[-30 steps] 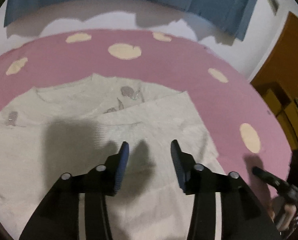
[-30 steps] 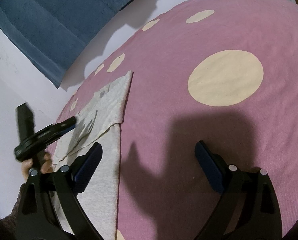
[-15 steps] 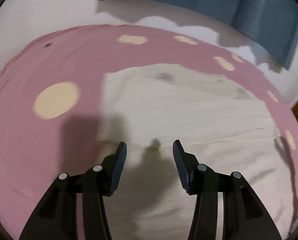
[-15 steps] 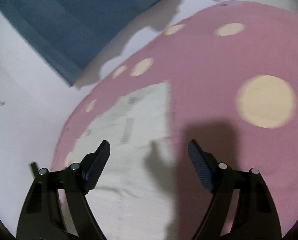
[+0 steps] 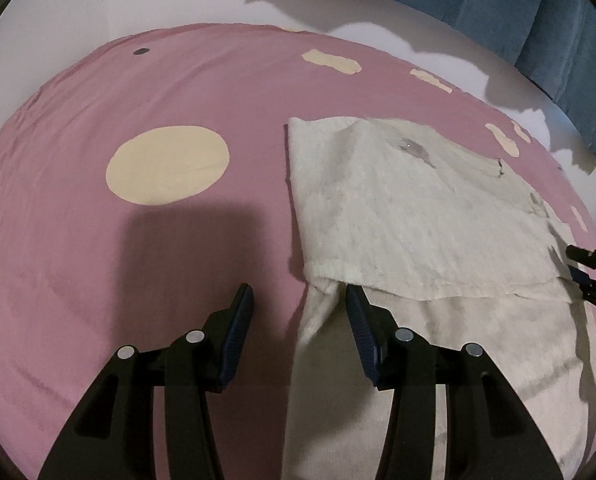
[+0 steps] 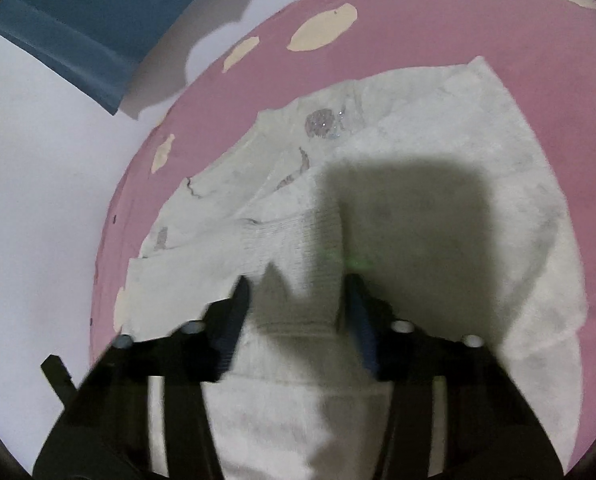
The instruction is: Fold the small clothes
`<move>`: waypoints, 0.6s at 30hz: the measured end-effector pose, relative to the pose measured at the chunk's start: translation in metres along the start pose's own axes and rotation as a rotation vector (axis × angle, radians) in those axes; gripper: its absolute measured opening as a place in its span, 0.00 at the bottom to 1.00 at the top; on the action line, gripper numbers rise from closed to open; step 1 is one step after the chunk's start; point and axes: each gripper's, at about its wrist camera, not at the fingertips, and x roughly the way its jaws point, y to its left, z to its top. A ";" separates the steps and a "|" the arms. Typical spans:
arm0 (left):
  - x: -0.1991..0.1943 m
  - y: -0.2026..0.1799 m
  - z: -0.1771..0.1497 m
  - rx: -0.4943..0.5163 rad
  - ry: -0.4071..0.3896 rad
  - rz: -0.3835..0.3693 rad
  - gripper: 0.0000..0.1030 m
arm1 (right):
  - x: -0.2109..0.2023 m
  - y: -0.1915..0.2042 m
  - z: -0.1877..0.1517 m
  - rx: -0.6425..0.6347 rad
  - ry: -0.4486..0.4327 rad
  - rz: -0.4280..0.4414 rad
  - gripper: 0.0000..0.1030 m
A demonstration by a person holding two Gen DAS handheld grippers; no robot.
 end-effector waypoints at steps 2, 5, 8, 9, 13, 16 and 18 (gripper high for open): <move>0.000 0.002 -0.001 -0.001 -0.002 -0.003 0.47 | 0.003 0.004 -0.002 -0.023 0.016 -0.001 0.06; 0.000 0.004 0.000 -0.008 -0.001 -0.011 0.48 | -0.003 0.009 -0.006 -0.066 0.000 -0.012 0.04; -0.001 0.006 0.000 -0.019 -0.004 -0.020 0.48 | -0.020 0.006 -0.008 -0.079 -0.047 -0.029 0.04; 0.000 0.008 0.000 -0.031 -0.003 -0.023 0.48 | -0.023 0.004 -0.008 -0.079 -0.055 -0.042 0.04; 0.001 0.009 0.001 -0.041 -0.003 -0.023 0.48 | -0.021 -0.011 -0.010 -0.061 -0.046 -0.080 0.04; 0.002 0.007 0.000 -0.024 -0.003 -0.013 0.48 | -0.014 -0.020 -0.013 -0.049 -0.037 -0.081 0.04; 0.002 0.009 0.001 -0.029 -0.002 -0.024 0.48 | -0.014 -0.020 -0.013 -0.047 -0.043 -0.072 0.04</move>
